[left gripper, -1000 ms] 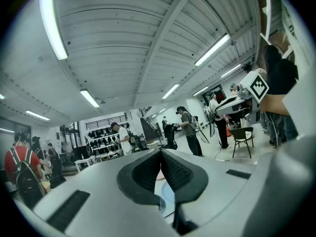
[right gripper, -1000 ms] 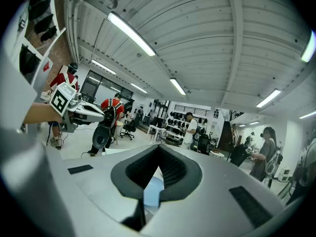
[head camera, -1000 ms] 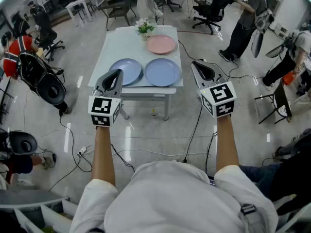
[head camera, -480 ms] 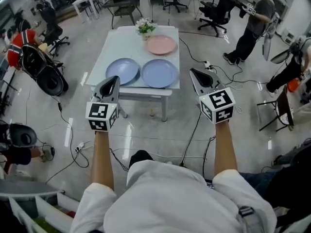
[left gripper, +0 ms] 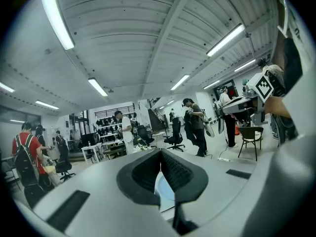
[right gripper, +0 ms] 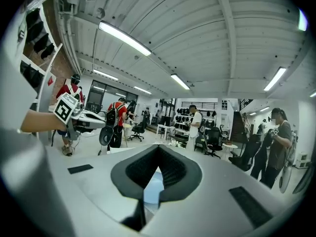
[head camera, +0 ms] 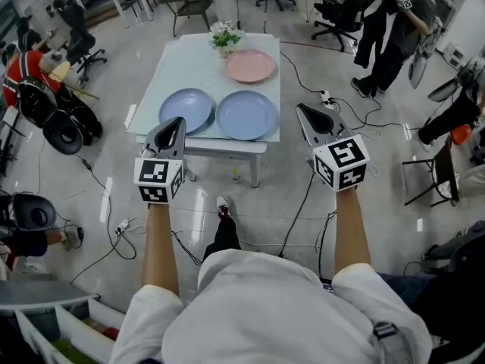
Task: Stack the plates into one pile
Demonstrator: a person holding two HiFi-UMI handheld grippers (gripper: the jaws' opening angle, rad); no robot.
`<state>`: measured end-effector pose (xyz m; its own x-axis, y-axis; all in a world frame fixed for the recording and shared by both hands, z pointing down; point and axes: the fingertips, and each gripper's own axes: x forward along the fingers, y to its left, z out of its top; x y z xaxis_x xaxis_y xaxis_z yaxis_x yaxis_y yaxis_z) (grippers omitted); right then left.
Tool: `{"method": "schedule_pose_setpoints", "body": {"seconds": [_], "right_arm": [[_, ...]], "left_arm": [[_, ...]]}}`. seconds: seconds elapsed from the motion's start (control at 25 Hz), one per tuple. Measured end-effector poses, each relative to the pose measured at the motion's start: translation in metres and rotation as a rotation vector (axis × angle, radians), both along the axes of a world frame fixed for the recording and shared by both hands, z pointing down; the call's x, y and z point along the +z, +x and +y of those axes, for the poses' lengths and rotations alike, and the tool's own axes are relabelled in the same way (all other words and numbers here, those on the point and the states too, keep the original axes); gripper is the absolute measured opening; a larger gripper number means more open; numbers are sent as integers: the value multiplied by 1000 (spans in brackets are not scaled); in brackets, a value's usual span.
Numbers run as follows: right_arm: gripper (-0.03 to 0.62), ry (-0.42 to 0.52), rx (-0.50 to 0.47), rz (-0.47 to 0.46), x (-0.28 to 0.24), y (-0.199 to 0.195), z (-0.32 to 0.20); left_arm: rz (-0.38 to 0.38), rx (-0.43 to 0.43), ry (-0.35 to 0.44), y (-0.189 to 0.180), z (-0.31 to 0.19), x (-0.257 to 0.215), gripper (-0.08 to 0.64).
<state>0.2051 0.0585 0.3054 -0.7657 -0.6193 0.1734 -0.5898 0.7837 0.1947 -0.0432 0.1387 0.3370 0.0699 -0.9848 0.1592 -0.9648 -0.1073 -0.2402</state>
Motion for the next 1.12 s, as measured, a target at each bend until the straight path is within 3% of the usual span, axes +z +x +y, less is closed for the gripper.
{"method": "schedule_pose_setpoints", "body": {"seconds": [0.28, 0.6, 0.84, 1.12], "right_arm": [[11, -5, 2, 25, 9, -45, -73], [12, -11, 88, 23, -5, -108, -160], [14, -57, 174, 66, 20, -140, -216], [14, -137, 261, 75, 56, -157, -258]], "left_arm": [[-9, 31, 14, -40, -85, 6, 18], [9, 113, 0, -100, -186, 4, 18], [30, 192, -63, -127, -253, 36, 18], [113, 291, -161, -137, -313, 85, 20]]}}
